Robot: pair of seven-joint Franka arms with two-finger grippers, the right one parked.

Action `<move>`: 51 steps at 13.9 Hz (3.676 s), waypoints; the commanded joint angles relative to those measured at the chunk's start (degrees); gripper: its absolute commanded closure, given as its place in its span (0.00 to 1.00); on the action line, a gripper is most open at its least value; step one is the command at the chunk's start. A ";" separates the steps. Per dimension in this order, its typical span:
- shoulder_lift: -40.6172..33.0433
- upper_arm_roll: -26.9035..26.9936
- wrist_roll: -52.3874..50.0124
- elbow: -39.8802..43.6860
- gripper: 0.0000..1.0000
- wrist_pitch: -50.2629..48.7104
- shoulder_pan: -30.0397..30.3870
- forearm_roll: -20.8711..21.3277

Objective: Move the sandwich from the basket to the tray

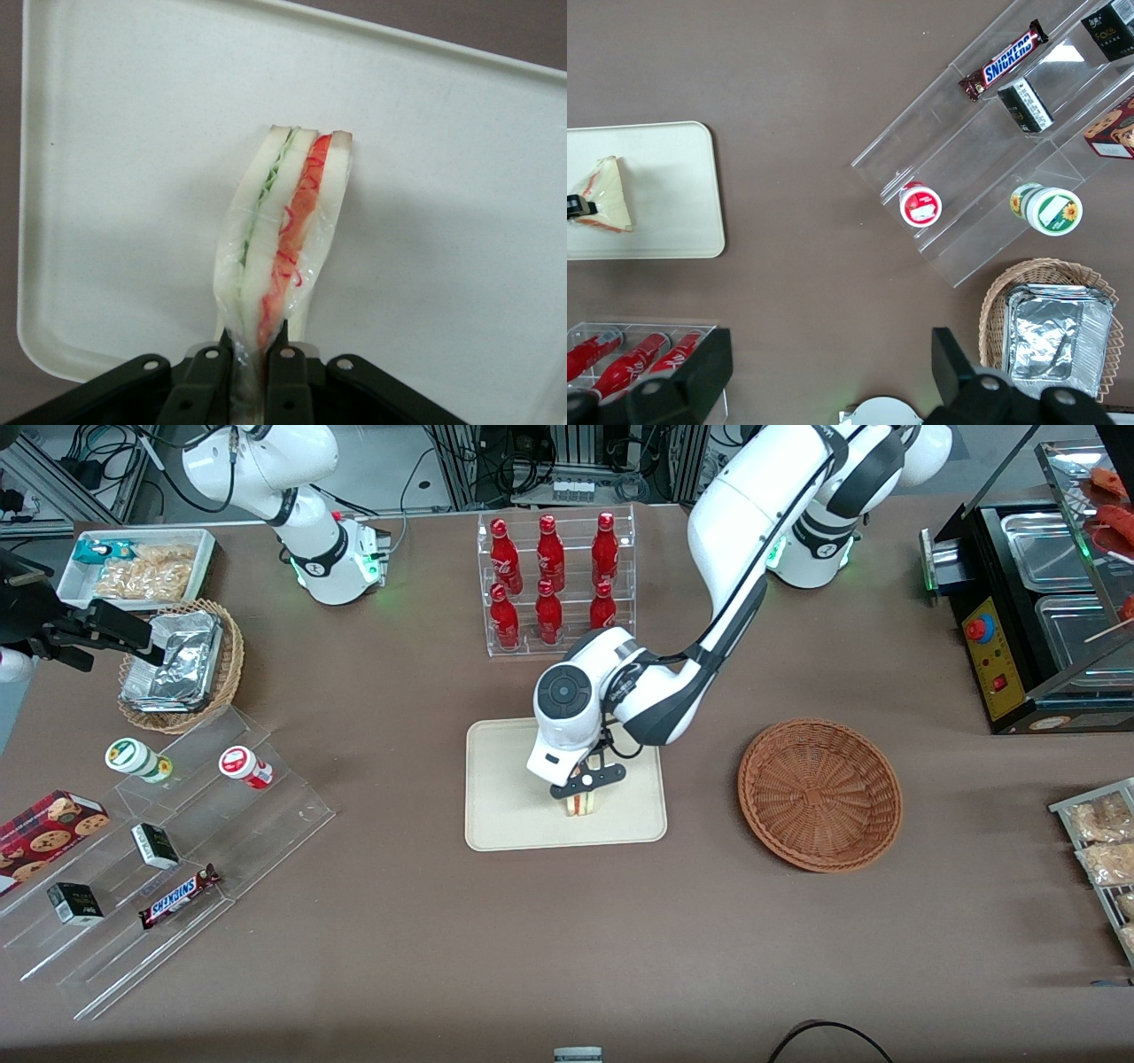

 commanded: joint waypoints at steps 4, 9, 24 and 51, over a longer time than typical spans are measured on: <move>1.28 0.62 -2.20 2.44 0.21 0.82 -1.54 0.78; -1.26 0.80 -3.26 2.61 0.00 0.03 -2.42 7.78; -18.93 0.71 5.49 0.86 0.00 -25.80 18.75 -7.04; -48.55 3.43 59.49 -17.16 0.00 -38.29 41.26 -1.94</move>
